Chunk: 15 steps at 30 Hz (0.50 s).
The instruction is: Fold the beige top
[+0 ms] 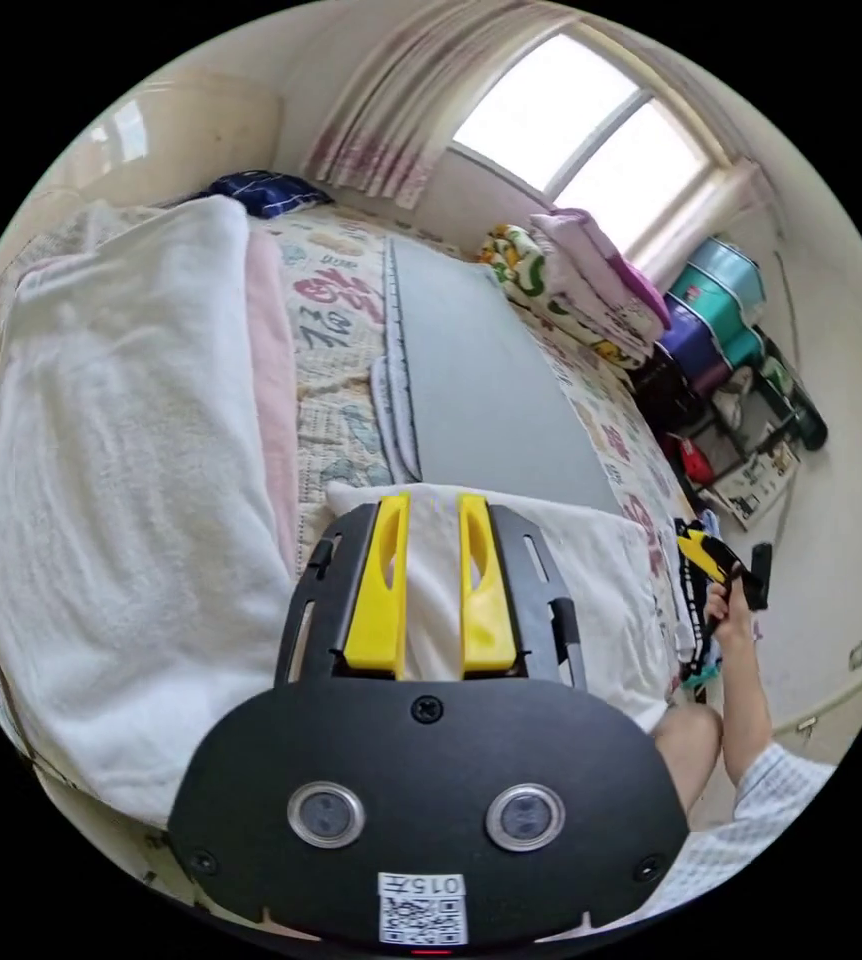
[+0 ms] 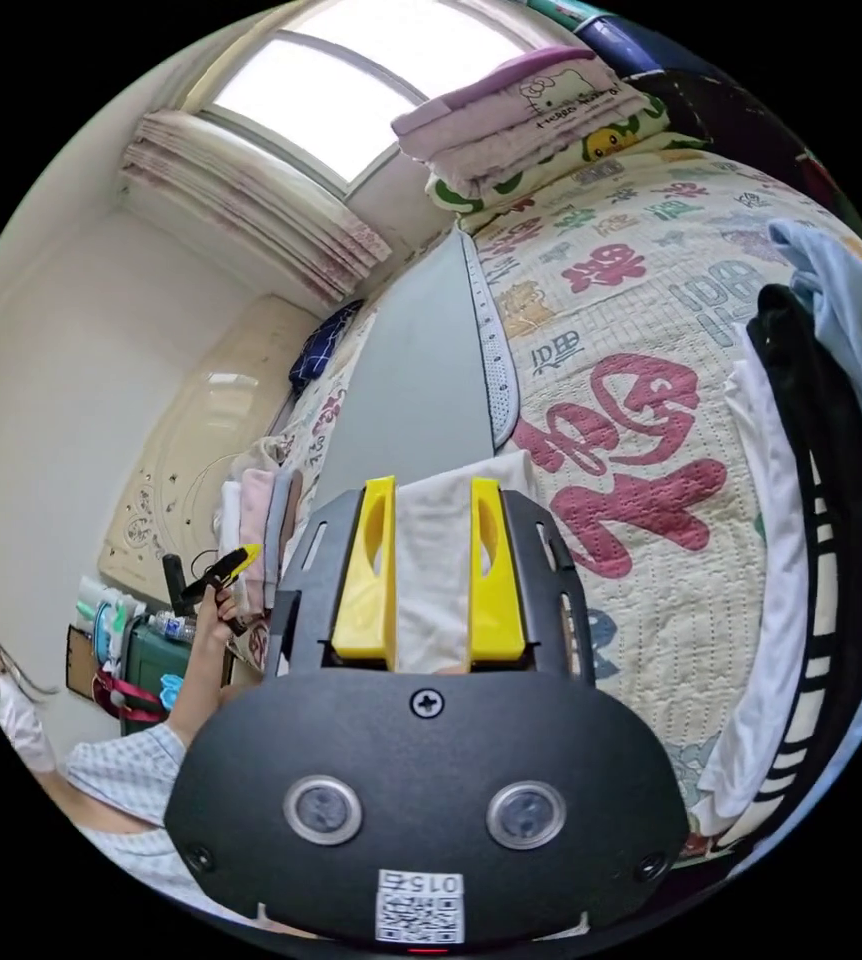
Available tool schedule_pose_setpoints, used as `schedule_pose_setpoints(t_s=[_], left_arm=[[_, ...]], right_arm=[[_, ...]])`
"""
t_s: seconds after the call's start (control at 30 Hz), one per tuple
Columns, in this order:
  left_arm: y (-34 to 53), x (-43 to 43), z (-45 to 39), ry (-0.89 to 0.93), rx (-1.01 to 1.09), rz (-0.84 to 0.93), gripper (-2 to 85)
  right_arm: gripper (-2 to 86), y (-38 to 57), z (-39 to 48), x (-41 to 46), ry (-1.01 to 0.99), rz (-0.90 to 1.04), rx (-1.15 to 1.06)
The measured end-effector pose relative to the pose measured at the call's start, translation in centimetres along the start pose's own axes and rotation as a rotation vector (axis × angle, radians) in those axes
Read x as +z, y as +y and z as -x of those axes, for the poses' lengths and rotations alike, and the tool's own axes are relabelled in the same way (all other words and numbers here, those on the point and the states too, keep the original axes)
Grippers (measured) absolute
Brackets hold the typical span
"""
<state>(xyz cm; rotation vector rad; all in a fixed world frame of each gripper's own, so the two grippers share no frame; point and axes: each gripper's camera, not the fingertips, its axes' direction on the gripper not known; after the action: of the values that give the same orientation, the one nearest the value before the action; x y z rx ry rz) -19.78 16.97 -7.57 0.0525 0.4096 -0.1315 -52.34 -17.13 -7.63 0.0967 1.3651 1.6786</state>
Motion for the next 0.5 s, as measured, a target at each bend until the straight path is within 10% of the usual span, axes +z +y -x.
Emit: schedule_pose_setpoints(t_s=[0.5], left_arm=[[-1.9,6.9,4.4,-0.114,0.016,0.135,5.2]], right_arm=[[7.2,-6.9,-7.8,10.3,0.022,0.06,0.111]])
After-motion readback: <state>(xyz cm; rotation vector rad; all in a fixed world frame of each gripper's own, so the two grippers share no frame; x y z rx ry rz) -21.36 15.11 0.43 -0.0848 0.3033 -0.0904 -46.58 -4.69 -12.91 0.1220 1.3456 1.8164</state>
